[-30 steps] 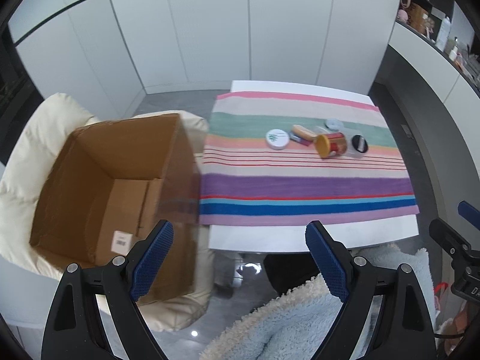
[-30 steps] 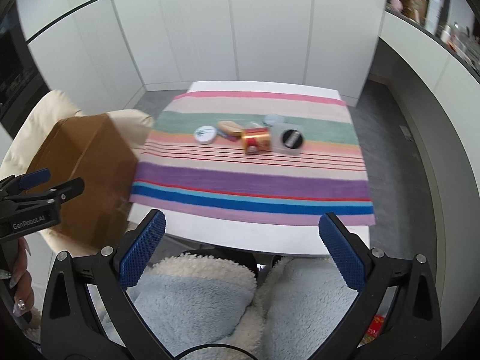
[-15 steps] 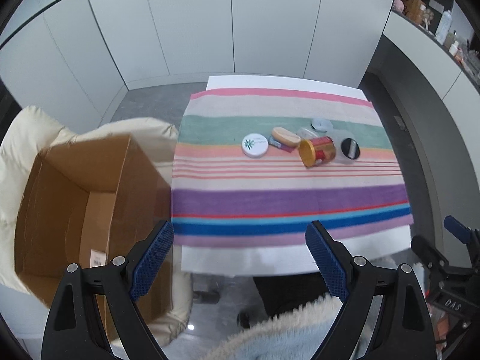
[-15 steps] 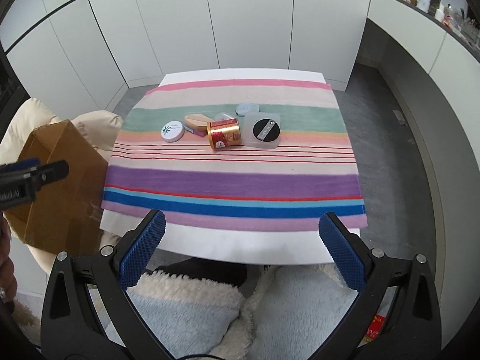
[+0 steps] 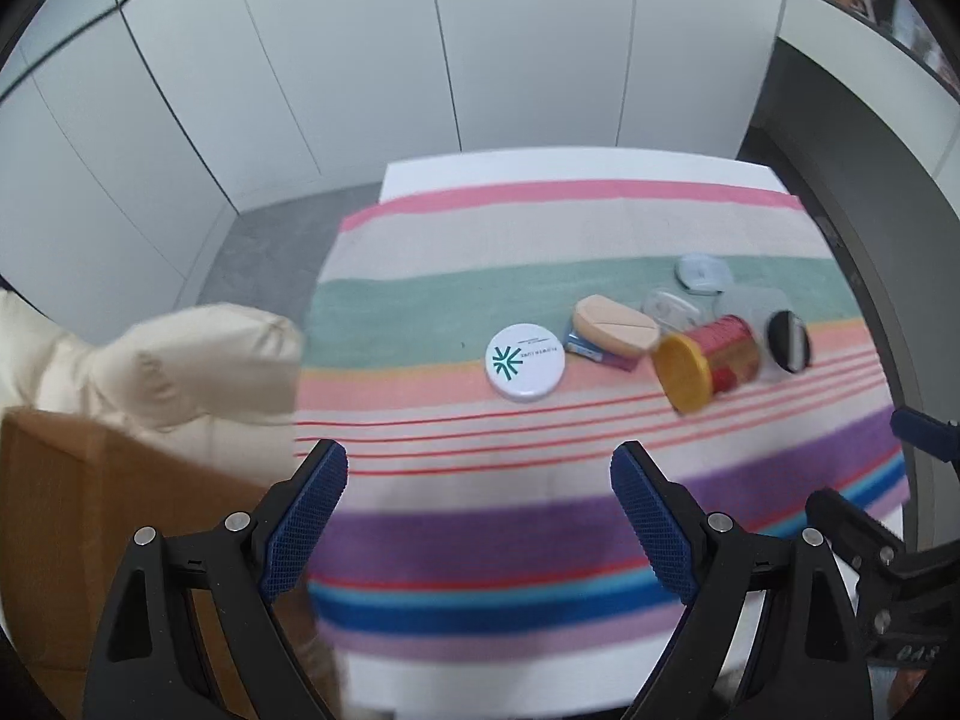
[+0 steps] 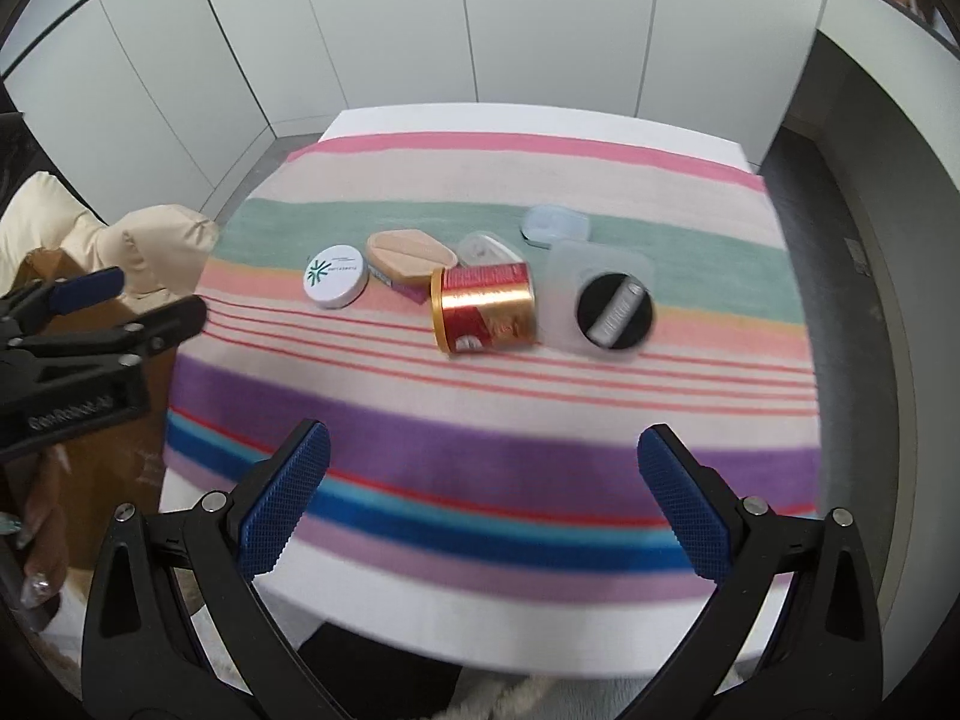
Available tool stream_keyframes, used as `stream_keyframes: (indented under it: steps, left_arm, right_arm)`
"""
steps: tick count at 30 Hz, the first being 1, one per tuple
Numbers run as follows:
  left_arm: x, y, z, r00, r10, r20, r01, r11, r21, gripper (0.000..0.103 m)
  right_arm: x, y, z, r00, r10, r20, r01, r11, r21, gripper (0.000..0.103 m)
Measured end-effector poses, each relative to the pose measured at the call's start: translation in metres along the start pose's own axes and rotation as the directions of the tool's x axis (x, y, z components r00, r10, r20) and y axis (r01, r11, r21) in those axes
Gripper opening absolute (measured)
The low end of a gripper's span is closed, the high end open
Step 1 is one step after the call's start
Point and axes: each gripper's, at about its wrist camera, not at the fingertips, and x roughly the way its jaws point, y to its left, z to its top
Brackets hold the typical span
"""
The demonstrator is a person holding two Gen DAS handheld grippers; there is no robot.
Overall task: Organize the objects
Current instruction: 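Grasp the red-gold can with the right tool while the left tool grasps the white round jar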
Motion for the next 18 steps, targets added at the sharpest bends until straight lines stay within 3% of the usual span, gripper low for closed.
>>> stream_keyframes:
  steps: [9,11,15,18]
  left_arm:
    - [0.072,-0.008,0.017,0.999,-0.012,-0.032,0.012,1.0,0.018,0.091]
    - [0.087,-0.009,0.02,0.999,0.002,-0.038,-0.002,1.0,0.011,0.091]
    - [0.113,-0.005,0.022,0.997,-0.044,-0.063,0.042,0.999,-0.023,0.091]
    - [0.122,-0.018,0.023,0.998,-0.023,-0.051,0.024,0.999,0.025,0.091]
  right_arm:
    - [0.078,0.006,0.032,1.0,-0.016,0.024,0.017,0.999,-0.034,0.103]
    - [0.093,0.008,0.036,0.999,-0.023,0.027,0.025,0.998,-0.056,0.097]
    - [0.113,0.01,0.037,0.998,-0.053,0.016,0.054,0.995,-0.085,0.096]
    - [0.118,0.009,0.035,0.997,-0.063,0.037,0.067,0.993,-0.101,0.086]
